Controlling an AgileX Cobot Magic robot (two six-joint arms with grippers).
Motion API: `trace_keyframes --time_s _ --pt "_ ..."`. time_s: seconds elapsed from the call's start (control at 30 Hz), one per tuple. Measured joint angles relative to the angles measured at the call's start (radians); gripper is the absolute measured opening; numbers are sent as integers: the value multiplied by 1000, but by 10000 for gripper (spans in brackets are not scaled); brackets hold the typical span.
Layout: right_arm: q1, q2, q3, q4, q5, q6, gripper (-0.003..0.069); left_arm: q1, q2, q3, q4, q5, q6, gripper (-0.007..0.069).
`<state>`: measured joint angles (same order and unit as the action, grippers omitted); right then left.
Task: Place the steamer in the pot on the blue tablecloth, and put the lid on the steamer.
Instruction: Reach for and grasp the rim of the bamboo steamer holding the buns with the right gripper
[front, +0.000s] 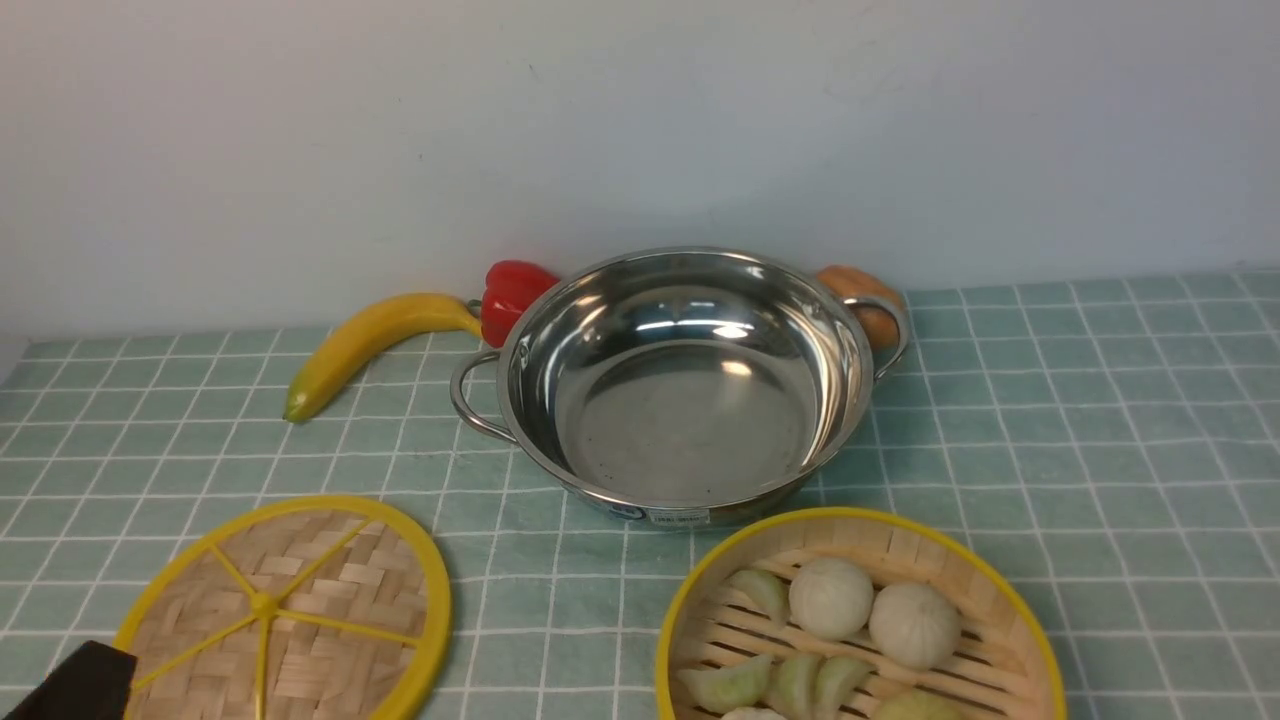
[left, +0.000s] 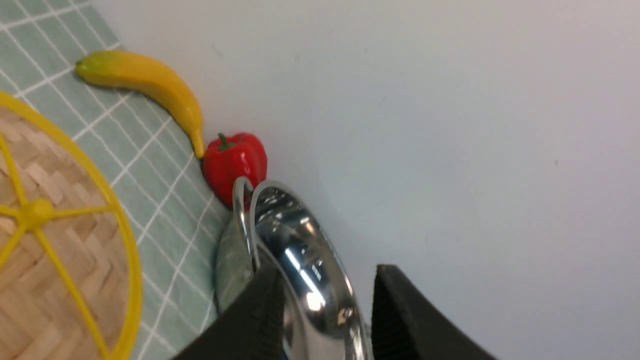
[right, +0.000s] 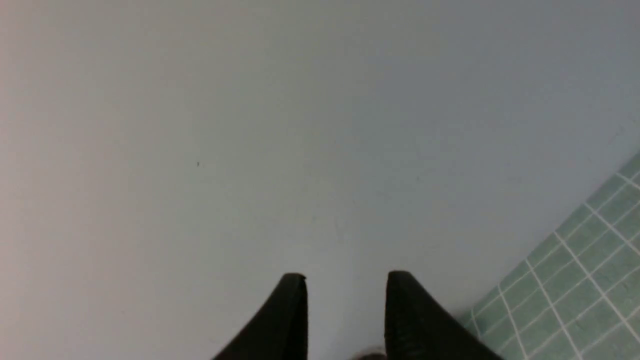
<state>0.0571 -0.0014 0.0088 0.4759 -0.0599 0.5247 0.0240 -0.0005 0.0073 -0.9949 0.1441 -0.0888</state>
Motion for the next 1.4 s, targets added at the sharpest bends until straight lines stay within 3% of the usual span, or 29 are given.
trace_keyframes --time_s 0.07,0.2,0.27,0.37,0.43,0.53,0.6,0.63,0.7,0.73,0.83,0.9,0.93,1.03,1.07,1.23,1.4 --pt "0 0 0 2 -41 14 240 0 0 0 -9 -25 3 243" --pt "0 0 -19 -42 -286 68 240 0 0 0 -61 -144 -9 243" --pt "0 23 -102 -140 -417 70 240 0 0 0 -97 -214 -32 243" --pt "0 88 -258 -293 -437 75 240 0 0 0 -111 -264 -45 243" --pt "0 134 -348 -389 -383 97 240 0 0 -2 -112 -274 -47 243" --pt "0 283 -590 -663 -80 250 240 0 0 -54 -37 -279 -46 243" --pt "3 328 -643 -720 14 298 240 0 -1 -77 23 -287 -31 243" --pt "17 409 -715 -783 160 356 240 0 -1 -123 123 -301 1 243" --pt "37 452 -752 -797 245 364 240 0 -1 -150 188 -300 23 243" --pt "71 521 -797 -789 371 355 240 0 -2 -193 285 -285 51 243" --pt "177 663 -849 -692 573 227 240 0 30 -282 437 -186 73 243" --pt "216 709 -858 -650 617 167 240 0 57 -310 475 -144 74 243" --pt "287 778 -872 -589 678 54 240 0 132 -361 541 -39 76 243" --pt "360 862 -891 -526 733 -52 240 0 227 -424 606 81 77 243" --pt "414 929 -914 -485 788 -114 240 -1 323 -487 660 205 79 243" --pt "486 1059 -968 -464 964 -158 240 -1 540 -638 751 447 81 243" --pt "498 1138 -977 -557 1118 -164 240 -1 806 -802 894 738 81 243"
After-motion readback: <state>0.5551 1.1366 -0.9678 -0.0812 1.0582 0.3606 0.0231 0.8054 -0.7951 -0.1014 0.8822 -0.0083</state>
